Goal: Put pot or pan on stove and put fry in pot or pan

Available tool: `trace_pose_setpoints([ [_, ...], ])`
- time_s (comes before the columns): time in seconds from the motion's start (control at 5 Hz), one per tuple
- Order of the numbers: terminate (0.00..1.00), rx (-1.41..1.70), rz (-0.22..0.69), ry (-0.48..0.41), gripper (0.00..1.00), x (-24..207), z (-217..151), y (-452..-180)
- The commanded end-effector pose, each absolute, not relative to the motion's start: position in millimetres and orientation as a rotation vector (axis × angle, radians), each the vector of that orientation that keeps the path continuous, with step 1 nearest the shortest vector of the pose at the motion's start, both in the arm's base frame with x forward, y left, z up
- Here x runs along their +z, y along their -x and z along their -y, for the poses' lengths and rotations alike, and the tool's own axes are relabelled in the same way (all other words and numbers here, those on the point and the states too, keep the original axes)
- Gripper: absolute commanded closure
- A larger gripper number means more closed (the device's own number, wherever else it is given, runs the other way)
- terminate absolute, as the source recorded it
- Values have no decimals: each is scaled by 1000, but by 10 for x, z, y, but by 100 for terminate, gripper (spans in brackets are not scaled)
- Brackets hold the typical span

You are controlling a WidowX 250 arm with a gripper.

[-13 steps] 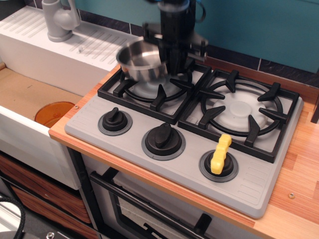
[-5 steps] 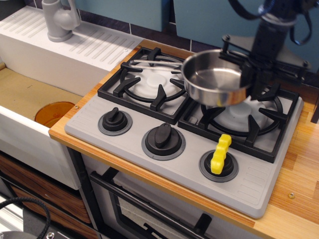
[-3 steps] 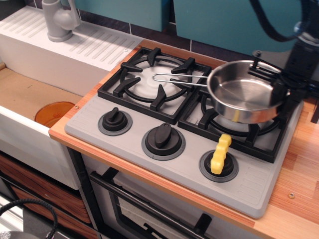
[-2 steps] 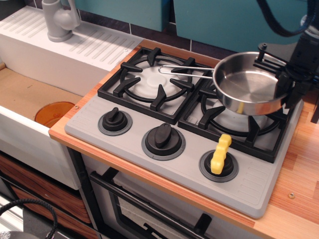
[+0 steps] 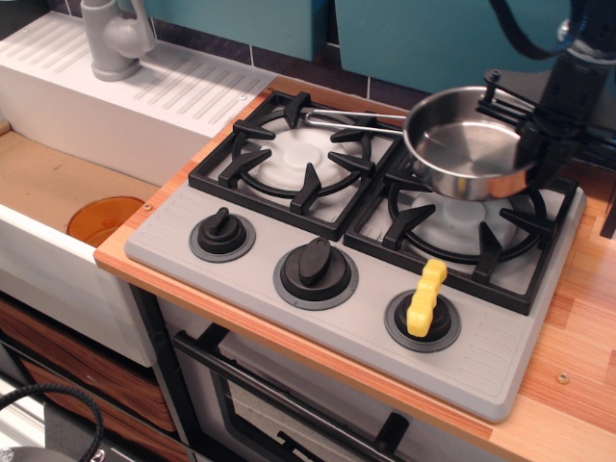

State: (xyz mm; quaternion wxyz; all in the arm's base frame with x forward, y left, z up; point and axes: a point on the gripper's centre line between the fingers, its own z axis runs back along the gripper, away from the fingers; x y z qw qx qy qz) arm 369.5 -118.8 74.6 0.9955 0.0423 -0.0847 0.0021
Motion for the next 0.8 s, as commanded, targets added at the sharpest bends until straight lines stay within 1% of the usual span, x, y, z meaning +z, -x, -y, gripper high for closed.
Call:
trace_pose_setpoints([
  [0.0, 0, 17, 199, -85, 0, 999, 1184, -3807],
  [0.4, 0, 19, 187, -53, 0, 1079, 1107, -3786],
  [0.6, 0, 14, 170, -46, 0, 1162, 1066, -3783],
])
